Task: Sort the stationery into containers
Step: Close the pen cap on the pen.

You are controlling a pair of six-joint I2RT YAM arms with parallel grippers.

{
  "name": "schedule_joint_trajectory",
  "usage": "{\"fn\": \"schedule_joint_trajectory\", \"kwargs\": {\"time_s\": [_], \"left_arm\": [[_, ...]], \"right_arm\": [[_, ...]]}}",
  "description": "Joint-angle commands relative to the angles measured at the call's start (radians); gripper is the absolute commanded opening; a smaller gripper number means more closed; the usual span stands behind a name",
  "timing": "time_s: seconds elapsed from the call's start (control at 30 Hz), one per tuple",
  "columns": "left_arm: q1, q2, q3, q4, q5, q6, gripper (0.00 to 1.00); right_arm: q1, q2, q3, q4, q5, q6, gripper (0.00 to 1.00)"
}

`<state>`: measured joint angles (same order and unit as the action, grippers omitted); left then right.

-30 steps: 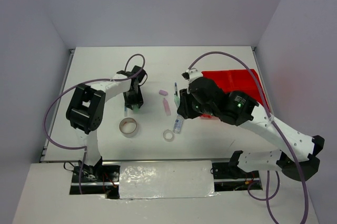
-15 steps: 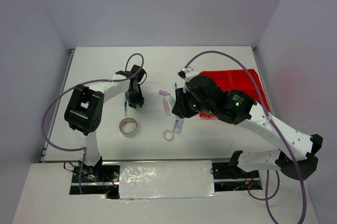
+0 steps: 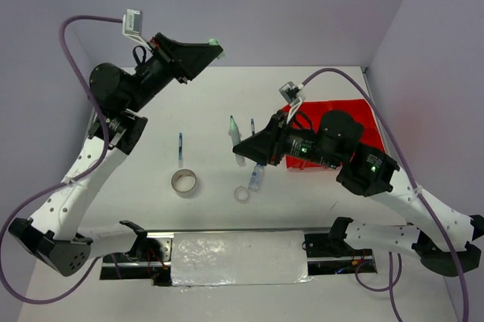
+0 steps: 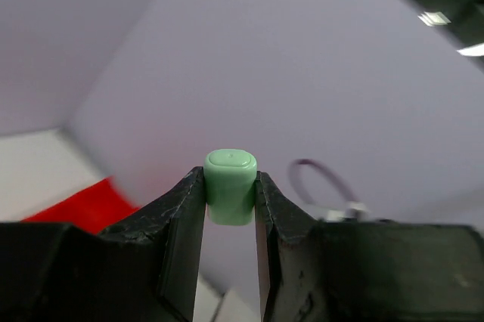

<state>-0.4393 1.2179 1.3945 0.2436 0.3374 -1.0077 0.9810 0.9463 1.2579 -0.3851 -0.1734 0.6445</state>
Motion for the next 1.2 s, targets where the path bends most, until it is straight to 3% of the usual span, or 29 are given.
{"fn": "schedule_joint_trajectory", "kwargs": {"time_s": [0.0, 0.07, 0.17, 0.3, 0.57, 0.87, 1.17], "left_arm": [[-0.016, 0.077, 0.006, 0.332, 0.198, -0.169, 0.08], [-0.024, 0.087, 0.005, 0.493, 0.265, -0.273, 0.08], [-0.038, 0.098, 0.026, 0.58, 0.33, -0.325, 0.09], [-0.047, 0.092, 0.044, 0.615, 0.394, -0.335, 0.09], [-0.05, 0.042, -0.005, 0.553, 0.44, -0.293, 0.11], [-0.065, 0.057, -0.057, 0.767, 0.519, -0.439, 0.12], [-0.082, 0.028, -0.084, 0.678, 0.52, -0.364, 0.12]], "right_arm": [[-0.004, 0.025, 0.054, 0.111, -0.045, 0.012, 0.0], [-0.008, 0.022, 0.067, 0.112, -0.014, -0.002, 0.0], [-0.015, 0.031, 0.103, 0.104, -0.041, -0.016, 0.0], [-0.015, 0.023, 0.12, 0.147, -0.092, -0.013, 0.0], [-0.024, -0.004, 0.155, 0.037, 0.012, -0.109, 0.0], [-0.028, 0.009, 0.169, 0.055, -0.061, -0.157, 0.0], [-0.028, 0.028, 0.199, 0.051, -0.115, -0.163, 0.0]]}}
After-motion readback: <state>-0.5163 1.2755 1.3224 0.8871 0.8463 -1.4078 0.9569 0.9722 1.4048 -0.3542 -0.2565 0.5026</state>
